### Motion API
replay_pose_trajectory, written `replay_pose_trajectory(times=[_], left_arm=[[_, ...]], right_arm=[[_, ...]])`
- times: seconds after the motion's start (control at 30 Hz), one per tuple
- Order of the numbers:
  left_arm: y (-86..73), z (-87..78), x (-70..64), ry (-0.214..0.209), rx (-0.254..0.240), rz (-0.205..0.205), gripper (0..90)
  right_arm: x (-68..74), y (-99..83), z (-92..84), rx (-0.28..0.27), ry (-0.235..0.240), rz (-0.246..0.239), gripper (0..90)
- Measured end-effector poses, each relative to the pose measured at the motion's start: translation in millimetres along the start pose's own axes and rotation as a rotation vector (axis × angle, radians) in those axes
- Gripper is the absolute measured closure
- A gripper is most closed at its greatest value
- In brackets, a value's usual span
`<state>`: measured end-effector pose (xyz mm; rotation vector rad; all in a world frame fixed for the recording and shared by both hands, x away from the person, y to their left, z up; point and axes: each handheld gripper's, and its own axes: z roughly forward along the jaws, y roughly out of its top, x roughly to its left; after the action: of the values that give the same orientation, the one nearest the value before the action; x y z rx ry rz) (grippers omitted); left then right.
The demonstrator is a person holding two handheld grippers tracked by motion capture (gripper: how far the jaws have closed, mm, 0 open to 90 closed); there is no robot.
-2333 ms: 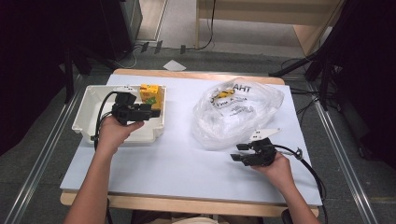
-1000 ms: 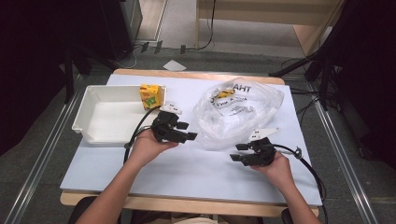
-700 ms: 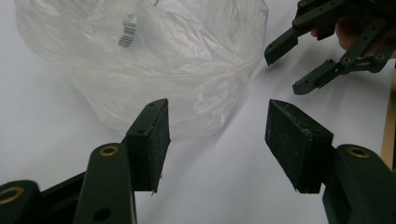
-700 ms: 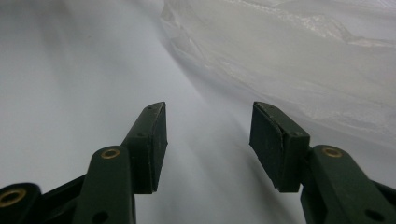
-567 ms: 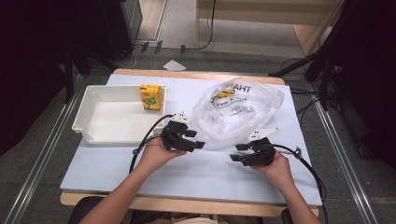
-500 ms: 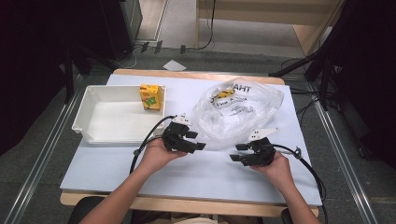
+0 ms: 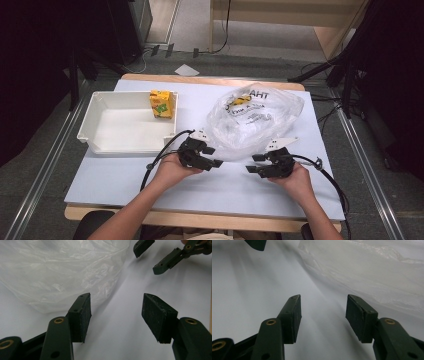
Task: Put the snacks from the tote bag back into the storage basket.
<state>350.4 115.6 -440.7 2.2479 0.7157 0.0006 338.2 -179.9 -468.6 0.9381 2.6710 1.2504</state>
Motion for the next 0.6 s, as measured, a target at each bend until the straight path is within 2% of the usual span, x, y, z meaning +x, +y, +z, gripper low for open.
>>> replay_pose_trajectory(times=[0.6], left_arm=[[-2.5,-1.1,6.5,0.010,0.011,0.006,40.9]], right_arm=[[0.2,0.0,0.3,0.006,0.003,-0.002,47.4]])
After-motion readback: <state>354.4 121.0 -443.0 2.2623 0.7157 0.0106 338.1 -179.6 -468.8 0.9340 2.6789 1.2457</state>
